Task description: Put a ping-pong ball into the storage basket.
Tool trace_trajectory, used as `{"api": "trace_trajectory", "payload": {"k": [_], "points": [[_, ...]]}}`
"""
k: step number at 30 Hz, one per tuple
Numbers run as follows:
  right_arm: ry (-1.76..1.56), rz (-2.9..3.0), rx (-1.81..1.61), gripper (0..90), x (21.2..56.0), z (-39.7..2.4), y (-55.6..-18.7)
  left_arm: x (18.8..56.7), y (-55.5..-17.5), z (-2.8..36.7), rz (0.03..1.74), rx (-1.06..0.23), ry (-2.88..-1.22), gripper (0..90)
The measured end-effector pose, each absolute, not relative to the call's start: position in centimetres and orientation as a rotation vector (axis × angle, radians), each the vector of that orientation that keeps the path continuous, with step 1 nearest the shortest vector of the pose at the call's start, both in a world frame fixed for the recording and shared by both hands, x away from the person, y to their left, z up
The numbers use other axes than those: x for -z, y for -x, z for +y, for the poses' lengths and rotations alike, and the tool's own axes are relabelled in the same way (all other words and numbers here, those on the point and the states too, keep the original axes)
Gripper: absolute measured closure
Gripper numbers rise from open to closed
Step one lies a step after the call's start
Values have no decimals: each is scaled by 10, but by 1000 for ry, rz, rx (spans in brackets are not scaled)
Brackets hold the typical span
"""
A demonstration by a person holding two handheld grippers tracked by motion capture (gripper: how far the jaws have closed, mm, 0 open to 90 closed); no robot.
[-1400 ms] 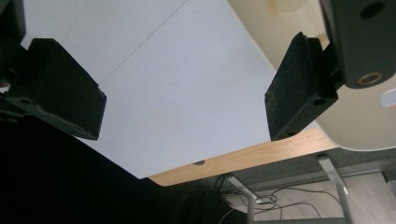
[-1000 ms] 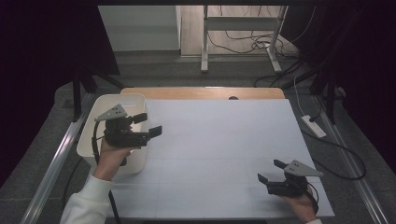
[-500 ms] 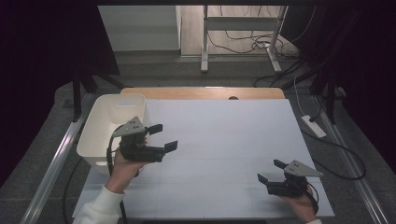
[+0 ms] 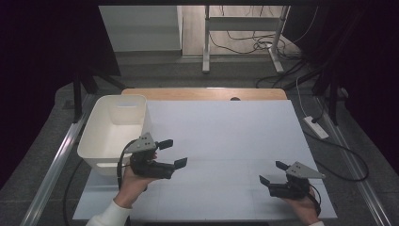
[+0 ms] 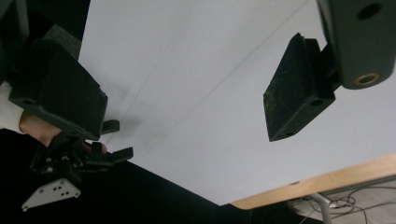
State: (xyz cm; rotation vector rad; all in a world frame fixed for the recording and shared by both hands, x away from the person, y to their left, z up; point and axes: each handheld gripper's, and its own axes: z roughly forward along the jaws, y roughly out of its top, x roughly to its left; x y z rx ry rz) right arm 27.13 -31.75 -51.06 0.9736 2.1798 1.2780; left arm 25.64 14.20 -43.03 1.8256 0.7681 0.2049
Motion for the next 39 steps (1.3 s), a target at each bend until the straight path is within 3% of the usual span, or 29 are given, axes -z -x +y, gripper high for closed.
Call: {"api": "trace_trajectory", "payload": {"k": [28,39], "points": [[-965,2187,-1283,128,511,-316,-270,514,-229,174,811,-246,-1902,158],[-948,2198,-1292,128,511,-315,-269,525,-223,185,852,-238,-1885,157]]}}
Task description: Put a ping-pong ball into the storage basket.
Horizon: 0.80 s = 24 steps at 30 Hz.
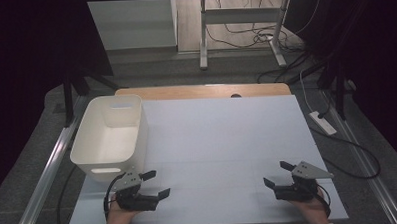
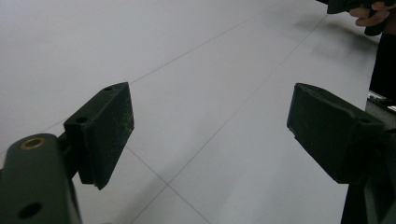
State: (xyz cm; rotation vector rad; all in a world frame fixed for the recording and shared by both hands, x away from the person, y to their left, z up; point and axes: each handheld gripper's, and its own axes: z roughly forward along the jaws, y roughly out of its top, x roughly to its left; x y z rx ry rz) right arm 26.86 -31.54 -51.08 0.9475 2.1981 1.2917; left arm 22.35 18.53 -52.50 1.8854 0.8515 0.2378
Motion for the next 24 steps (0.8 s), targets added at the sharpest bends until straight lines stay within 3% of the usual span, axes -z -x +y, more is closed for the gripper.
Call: {"api": "trace_trajectory", "payload": {"k": [24], "points": [[-926,2211,-1313,127,509,-311,-265,524,-227,183,867,-252,-1886,158]]}}
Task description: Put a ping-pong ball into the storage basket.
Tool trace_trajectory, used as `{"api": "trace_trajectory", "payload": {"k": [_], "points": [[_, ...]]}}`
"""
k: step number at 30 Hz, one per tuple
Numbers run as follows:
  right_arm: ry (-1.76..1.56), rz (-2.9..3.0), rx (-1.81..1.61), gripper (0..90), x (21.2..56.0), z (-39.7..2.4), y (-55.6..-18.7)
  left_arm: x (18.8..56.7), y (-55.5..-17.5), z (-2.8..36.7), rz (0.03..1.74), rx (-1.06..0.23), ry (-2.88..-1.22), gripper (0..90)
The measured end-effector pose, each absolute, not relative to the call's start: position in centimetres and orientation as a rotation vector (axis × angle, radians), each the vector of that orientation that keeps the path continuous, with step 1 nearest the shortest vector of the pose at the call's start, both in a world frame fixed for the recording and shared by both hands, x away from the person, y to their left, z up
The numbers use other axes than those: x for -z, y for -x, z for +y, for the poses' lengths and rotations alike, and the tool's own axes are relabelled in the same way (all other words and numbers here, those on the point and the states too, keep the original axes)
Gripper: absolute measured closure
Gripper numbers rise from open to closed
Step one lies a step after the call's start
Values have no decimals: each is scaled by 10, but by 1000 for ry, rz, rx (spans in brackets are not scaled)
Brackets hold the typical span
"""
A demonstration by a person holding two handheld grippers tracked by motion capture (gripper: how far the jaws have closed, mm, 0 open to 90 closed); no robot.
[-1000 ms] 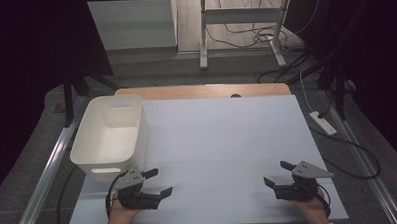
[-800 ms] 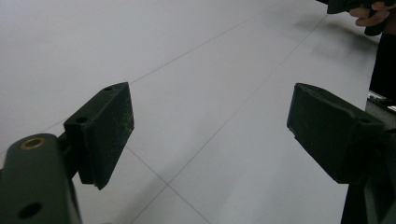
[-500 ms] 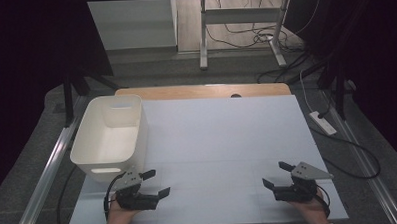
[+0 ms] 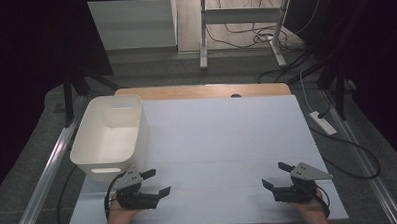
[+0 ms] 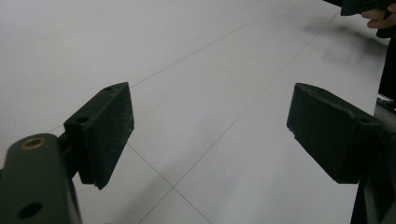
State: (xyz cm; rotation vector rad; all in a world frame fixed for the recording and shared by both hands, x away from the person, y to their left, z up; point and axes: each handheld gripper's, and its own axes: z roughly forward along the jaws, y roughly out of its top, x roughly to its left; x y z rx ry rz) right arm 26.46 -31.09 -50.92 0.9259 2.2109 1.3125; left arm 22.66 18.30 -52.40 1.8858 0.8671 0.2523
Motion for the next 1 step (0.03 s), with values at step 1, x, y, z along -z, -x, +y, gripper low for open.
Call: {"api": "trace_trajectory", "payload": {"k": [1], "points": [[-925,2212,-1312,127,509,-311,-265,524,-227,183,866,-253,-1885,158]]}}
